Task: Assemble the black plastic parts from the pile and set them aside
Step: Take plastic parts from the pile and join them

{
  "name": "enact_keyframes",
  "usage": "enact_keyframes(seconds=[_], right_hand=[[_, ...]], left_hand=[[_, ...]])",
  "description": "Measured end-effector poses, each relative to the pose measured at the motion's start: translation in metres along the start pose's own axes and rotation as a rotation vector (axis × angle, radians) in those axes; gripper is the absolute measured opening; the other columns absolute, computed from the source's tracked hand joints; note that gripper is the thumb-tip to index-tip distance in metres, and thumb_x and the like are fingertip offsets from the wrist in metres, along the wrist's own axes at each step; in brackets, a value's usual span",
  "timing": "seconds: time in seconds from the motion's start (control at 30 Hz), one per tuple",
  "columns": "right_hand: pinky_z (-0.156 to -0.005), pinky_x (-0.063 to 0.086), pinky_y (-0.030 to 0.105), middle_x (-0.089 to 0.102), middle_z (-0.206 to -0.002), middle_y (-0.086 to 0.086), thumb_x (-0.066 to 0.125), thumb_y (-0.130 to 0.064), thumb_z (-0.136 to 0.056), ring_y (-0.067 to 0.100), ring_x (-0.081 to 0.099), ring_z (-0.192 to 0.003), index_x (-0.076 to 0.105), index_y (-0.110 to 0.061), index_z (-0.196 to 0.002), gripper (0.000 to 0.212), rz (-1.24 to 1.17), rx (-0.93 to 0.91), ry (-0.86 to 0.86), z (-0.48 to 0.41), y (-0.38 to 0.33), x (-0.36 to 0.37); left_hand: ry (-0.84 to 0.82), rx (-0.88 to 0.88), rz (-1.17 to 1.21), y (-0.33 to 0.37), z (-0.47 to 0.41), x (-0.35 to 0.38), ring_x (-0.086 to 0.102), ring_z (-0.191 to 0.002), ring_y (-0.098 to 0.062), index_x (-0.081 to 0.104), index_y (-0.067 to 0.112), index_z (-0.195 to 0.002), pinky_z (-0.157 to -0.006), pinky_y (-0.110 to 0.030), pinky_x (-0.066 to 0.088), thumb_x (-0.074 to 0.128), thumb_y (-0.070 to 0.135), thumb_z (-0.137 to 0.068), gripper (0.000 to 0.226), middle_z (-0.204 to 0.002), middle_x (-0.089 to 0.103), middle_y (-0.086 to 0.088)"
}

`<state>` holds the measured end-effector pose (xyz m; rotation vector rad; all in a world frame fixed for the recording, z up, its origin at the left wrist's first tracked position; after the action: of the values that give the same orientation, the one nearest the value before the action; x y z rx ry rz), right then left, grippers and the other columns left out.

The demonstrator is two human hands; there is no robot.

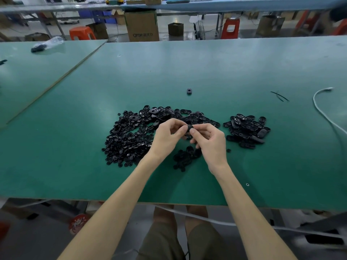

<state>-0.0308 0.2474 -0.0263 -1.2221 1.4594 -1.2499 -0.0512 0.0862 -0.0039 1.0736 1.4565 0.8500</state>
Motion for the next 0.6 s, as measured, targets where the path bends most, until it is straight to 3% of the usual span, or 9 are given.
enact_keyframes(seconds=[0.2, 0.33, 0.5, 0.6], right_hand=[[-0.058, 0.052, 0.022, 0.08, -0.08, 0.0, 0.076, -0.013, -0.094, 0.016, 0.076, -0.07, 0.077, -0.015, -0.093, 0.002, 0.109, 0.0, -0.078, 0.002, 0.001, 0.009], [-0.062, 0.052, 0.019, 0.08, -0.081, 0.001, 0.075, -0.01, -0.094, 0.013, 0.074, -0.069, 0.077, -0.014, -0.094, 0.005, 0.097, 0.001, -0.098, 0.002, 0.0, 0.011], [-0.06, 0.052, 0.021, 0.08, -0.085, -0.001, 0.071, -0.013, -0.099, 0.015, 0.075, -0.074, 0.078, -0.014, -0.099, 0.007, 0.07, -0.034, -0.049, 0.002, -0.004, 0.008], [-0.057, 0.049, 0.021, 0.077, -0.078, -0.001, 0.069, -0.016, -0.1, 0.011, 0.068, -0.062, 0.074, -0.02, -0.096, 0.008, 0.058, -0.055, 0.012, 0.001, -0.006, 0.004]], left_hand=[[0.129, -0.176, 0.332, -0.011, 0.0, -0.005, 0.069, -0.083, -0.012, 0.07, 0.01, -0.109, -0.069, -0.022, 0.051, 0.083, 0.02, -0.087, 0.027, -0.103, 0.077, -0.013], [0.094, -0.162, 0.398, -0.006, -0.001, -0.002, 0.072, -0.083, -0.011, 0.072, 0.01, -0.105, -0.071, -0.018, 0.054, 0.083, 0.016, -0.086, 0.023, -0.094, 0.077, -0.007], [0.073, -0.135, 0.53, -0.005, 0.0, -0.002, 0.077, -0.083, -0.024, 0.07, 0.002, -0.107, -0.081, -0.036, 0.064, 0.075, 0.001, -0.09, 0.017, -0.087, 0.076, -0.01], [0.04, -0.1, 0.454, -0.003, 0.0, 0.0, 0.075, -0.081, -0.019, 0.075, 0.007, -0.106, -0.074, -0.029, 0.062, 0.074, 0.0, -0.091, 0.017, -0.087, 0.077, -0.008]])
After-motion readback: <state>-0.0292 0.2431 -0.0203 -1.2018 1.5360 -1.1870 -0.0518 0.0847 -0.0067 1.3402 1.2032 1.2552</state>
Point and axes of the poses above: each hand's wrist, its own z-axis away from the middle knuckle, its own x-axis out of the palm, y = z × x, the point moved 7 cm from there along -z, towards the middle knuckle
